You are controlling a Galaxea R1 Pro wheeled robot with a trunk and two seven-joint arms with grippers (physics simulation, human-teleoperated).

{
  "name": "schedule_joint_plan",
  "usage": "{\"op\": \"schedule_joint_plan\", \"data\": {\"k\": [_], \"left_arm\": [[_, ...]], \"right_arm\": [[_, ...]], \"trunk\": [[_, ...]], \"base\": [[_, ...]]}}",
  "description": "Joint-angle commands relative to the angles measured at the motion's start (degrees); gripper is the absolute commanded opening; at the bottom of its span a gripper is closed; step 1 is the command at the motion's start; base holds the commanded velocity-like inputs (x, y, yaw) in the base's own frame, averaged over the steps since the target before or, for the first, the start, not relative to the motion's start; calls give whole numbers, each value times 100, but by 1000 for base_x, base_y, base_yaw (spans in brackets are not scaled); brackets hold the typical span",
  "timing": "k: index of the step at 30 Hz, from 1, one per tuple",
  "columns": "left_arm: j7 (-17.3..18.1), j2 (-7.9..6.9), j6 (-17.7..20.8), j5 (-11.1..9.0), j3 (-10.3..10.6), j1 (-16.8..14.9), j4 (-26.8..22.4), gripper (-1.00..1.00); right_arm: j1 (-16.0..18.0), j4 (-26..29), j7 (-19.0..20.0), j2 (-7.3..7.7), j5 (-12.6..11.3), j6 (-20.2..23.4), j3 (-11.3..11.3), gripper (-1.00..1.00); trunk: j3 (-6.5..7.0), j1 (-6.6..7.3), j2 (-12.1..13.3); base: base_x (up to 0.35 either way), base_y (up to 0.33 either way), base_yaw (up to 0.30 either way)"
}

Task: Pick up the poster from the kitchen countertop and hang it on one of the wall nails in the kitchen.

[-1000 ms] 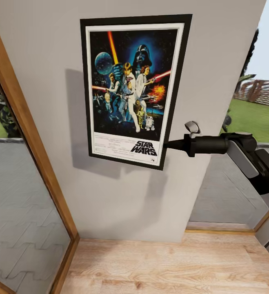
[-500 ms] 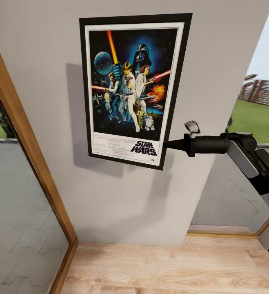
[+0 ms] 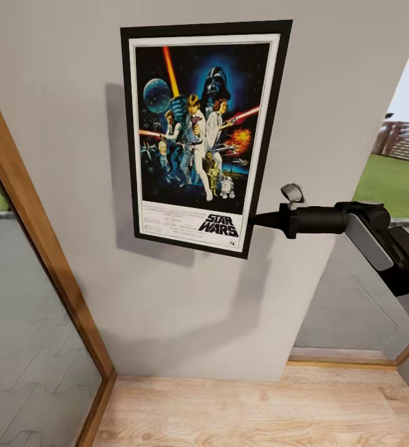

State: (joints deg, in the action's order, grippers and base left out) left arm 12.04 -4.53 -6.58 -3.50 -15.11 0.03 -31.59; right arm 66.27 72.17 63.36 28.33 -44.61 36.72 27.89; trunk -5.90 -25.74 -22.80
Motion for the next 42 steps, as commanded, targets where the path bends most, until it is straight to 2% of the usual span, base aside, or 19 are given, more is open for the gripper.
{"op": "schedule_joint_plan", "data": {"k": [1,12,27,42], "left_arm": [[44,3,5,-36,-18,-1,-5,100],[44,2,7,-36,-18,-1,-5,100],[41,-1,8,-36,-18,3,-3,100],[42,3,8,-36,-18,0,-3,100]], "right_arm": [[9,-1,-4,6,-56,48,14,-100],[9,-1,-1,6,-56,51,14,-100],[9,-1,-3,6,-56,52,12,-100],[9,32,-3,6,-56,52,6,-100]], "trunk": [[-11,-4,-12],[-11,-4,-12],[-11,-4,-12],[-11,-4,-12]], "base": [[13,0,0],[24,0,0],[262,0,0],[15,0,0]]}}
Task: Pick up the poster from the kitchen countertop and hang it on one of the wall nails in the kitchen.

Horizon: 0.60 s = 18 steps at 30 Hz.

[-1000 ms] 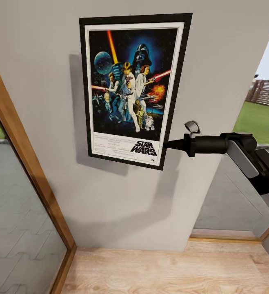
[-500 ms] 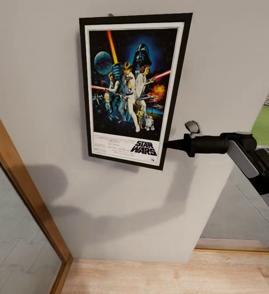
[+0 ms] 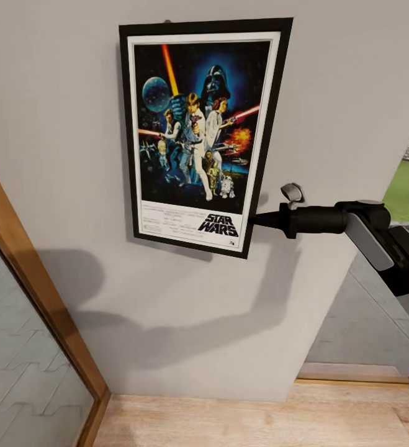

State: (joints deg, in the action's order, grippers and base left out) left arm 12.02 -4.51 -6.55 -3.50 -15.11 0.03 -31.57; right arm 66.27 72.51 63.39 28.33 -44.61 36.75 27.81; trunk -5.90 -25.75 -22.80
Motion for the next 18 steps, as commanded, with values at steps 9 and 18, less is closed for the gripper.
{"op": "schedule_joint_plan", "data": {"k": [9,18], "left_arm": [[43,2,4,-36,-18,-2,-7,100],[40,2,4,-36,-18,-1,-7,100]], "right_arm": [[9,9,-39,4,-56,57,14,-100],[31,9,-72,-148,-36,174,7,-100]], "trunk": [[-11,-4,-12],[-11,-4,-12]], "base": [[0,0,0],[0,0,0]]}}
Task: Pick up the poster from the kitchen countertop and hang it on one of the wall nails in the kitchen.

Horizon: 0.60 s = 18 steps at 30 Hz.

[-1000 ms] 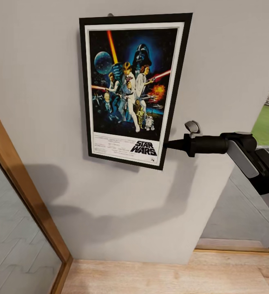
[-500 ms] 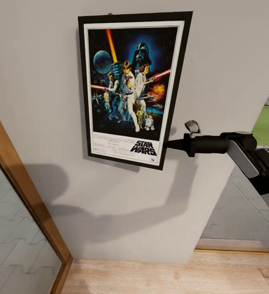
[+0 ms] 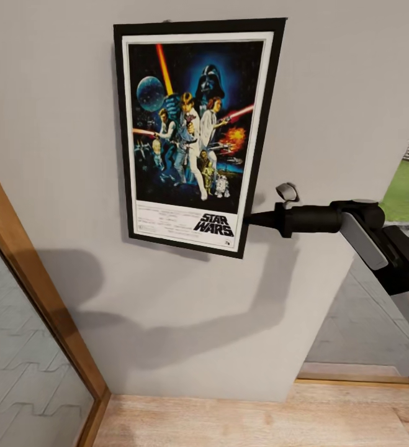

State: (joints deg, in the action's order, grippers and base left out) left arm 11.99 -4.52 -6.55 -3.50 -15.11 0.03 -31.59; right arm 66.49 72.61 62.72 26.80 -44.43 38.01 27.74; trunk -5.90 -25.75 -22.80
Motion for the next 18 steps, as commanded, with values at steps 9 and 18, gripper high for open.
{"op": "schedule_joint_plan", "data": {"k": [9,18], "left_arm": [[47,2,4,-36,-18,1,-2,100],[46,2,4,-36,-18,1,0,100]], "right_arm": [[209,-1,-173,-111,-49,240,12,-100],[330,-1,-198,-218,-48,363,12,-100]], "trunk": [[-11,-4,-12],[-11,-4,-12]], "base": [[0,0,0],[0,0,0]]}}
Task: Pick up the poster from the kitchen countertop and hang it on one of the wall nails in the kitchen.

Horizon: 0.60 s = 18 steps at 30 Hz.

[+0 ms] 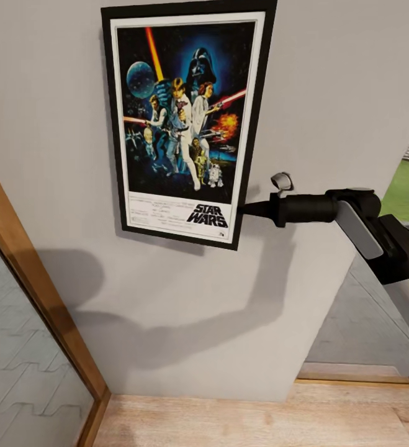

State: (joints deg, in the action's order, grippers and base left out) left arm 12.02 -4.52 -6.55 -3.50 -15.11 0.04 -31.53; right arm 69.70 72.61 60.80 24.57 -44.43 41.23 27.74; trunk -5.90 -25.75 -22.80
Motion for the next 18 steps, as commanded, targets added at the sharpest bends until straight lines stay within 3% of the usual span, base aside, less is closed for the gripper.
{"op": "schedule_joint_plan", "data": {"k": [1,18], "left_arm": [[43,2,4,-36,-18,-1,-5,100],[43,-1,4,-36,-18,0,-4,100]], "right_arm": [[23,-1,-8,1,-48,46,13,-100],[118,-1,-12,-75,-48,61,13,-100]], "trunk": [[-11,-4,-12],[-11,-4,-12]], "base": [[0,0,0],[0,0,0]]}}
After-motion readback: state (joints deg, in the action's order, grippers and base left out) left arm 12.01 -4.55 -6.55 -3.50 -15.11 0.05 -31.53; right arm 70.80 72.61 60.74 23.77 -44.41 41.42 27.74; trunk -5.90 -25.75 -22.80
